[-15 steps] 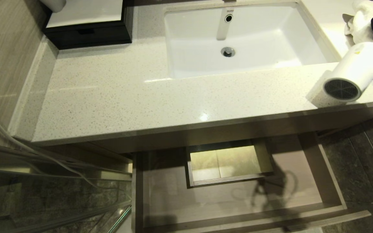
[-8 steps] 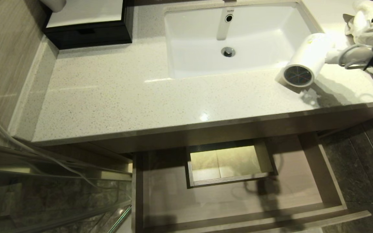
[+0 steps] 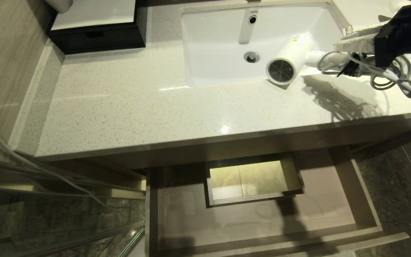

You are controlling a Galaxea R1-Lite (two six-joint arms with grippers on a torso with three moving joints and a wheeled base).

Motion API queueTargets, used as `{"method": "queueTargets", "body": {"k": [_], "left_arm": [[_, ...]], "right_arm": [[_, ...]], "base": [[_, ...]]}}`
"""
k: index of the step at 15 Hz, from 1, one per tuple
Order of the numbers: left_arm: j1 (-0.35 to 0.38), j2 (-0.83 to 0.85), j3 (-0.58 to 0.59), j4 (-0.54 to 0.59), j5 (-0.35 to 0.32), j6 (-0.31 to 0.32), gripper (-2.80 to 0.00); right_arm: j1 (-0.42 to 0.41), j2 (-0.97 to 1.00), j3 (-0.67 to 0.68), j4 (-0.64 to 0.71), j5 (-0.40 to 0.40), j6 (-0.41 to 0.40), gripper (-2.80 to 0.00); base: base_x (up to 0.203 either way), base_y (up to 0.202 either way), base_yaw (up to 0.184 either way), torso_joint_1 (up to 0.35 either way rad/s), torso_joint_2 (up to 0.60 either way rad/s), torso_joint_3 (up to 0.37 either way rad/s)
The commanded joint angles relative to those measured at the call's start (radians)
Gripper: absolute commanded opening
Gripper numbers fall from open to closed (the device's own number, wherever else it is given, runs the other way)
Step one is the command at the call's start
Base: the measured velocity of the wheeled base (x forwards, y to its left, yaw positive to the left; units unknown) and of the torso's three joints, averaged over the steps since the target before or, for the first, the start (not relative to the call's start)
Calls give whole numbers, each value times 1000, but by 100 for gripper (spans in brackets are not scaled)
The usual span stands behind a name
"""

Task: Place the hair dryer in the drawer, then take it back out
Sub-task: Place it on the countertop

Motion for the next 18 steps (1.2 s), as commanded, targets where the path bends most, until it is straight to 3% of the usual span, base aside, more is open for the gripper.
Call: {"method": "queueTargets", "body": {"k": [1, 9, 18], "left_arm": [[0, 0, 2, 0, 0, 0, -280], [0, 0, 2, 0, 0, 0, -280], [0, 0, 2, 0, 0, 0, -280]], "right_arm": [[5, 18, -6, 4, 2, -4, -280], [-4, -72, 15, -2, 1, -6, -280], [-44, -243, 216, -4, -3, -14, -280]], "base": [[0, 0, 0, 0, 0, 0], [0, 0, 0, 0, 0, 0], [0, 0, 0, 0, 0, 0]]}}
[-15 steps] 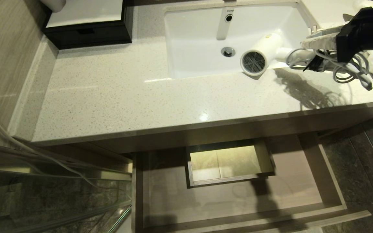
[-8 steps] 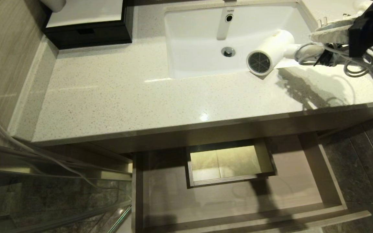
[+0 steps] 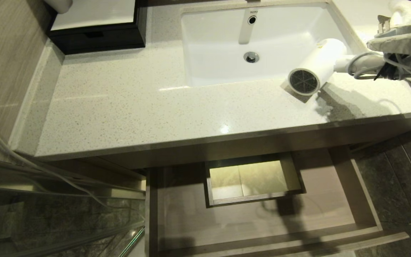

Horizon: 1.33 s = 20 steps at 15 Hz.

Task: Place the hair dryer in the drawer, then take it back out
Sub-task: Place it on the countertop

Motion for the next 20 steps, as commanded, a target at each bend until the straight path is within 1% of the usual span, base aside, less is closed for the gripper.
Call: {"method": "queueTargets", "body": {"k": [1, 6, 8, 15, 17, 19, 20], "left_arm": [[0, 0, 2, 0, 0, 0, -280], [0, 0, 0, 0, 0, 0, -280], [0, 0, 2, 0, 0, 0, -280], [0, 0, 2, 0, 0, 0, -280], [0, 0, 2, 0, 0, 0, -280], [0, 0, 2, 0, 0, 0, -280], [0, 0, 2, 0, 0, 0, -280]], "right_arm": [[-35, -52, 66, 1, 6, -4, -280], [-82, -58, 179, 10, 6, -3, -280], [-107, -39, 200, 10, 7, -3, -280], [-157, 42, 190, -7, 12, -24, -280], [-183, 77, 162, -10, 16, -28, -280], [-198, 89, 152, -11, 34, -32, -280], [-221, 98, 150, -12, 46, -46, -280]], "base": [[0, 0, 0, 0, 0, 0], [0, 0, 0, 0, 0, 0], [0, 0, 0, 0, 0, 0], [0, 0, 0, 0, 0, 0], [0, 0, 0, 0, 0, 0], [0, 0, 0, 0, 0, 0], [0, 0, 0, 0, 0, 0]]}}
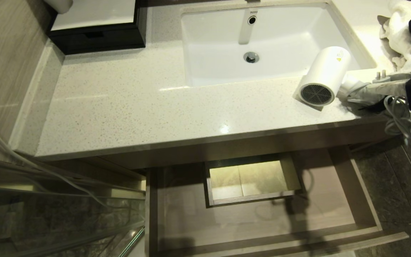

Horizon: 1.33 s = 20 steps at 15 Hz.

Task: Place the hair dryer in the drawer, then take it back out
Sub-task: Place it on the countertop, then close the drawer

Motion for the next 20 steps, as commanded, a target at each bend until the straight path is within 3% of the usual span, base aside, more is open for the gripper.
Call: {"method": "queueTargets", "body": {"k": [1, 14, 15, 18, 20], "left_arm": [[0, 0, 2, 0, 0, 0, -280], [0, 0, 2, 0, 0, 0, -280], [0, 0, 1, 0, 0, 0, -280], [0, 0, 2, 0, 0, 0, -280], [0, 0, 0, 0, 0, 0, -280]], "right_arm": [[-33, 33, -8, 2, 12, -25, 0], [-35, -104, -26, 2, 6, -28, 0], [-39, -126, -25, 9, 3, -21, -280], [-53, -185, -25, 34, -9, -15, -280], [-70, -255, -4, 42, -70, -13, -280]], "base": [[0, 0, 0, 0, 0, 0], [0, 0, 0, 0, 0, 0], [0, 0, 0, 0, 0, 0], [0, 0, 0, 0, 0, 0], [0, 0, 0, 0, 0, 0]]}}
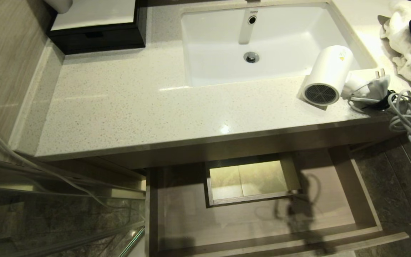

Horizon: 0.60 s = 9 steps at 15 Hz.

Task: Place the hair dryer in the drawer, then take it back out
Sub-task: Close the drawer

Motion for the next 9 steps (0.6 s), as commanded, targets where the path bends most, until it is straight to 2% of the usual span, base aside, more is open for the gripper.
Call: {"method": "queueTargets", "body": {"k": [1, 5, 7, 9], "left_arm": [[-1, 0, 2, 0, 0, 0, -280], [-1, 0, 2, 0, 0, 0, -280], [-1, -1, 2, 0, 0, 0, -280], [-1, 0, 2, 0, 0, 0, -280]], "right_arm": [[-18, -109, 47, 1, -63, 9, -280], [-21, -207, 167, 1, -269, 61, -280], [-20, -233, 212, 4, -436, 61, -280], [-19, -241, 221, 4, -448, 61, -280]], "base": [[0, 0, 0, 0, 0, 0], [0, 0, 0, 0, 0, 0], [0, 0, 0, 0, 0, 0], [0, 0, 0, 0, 0, 0]]}}
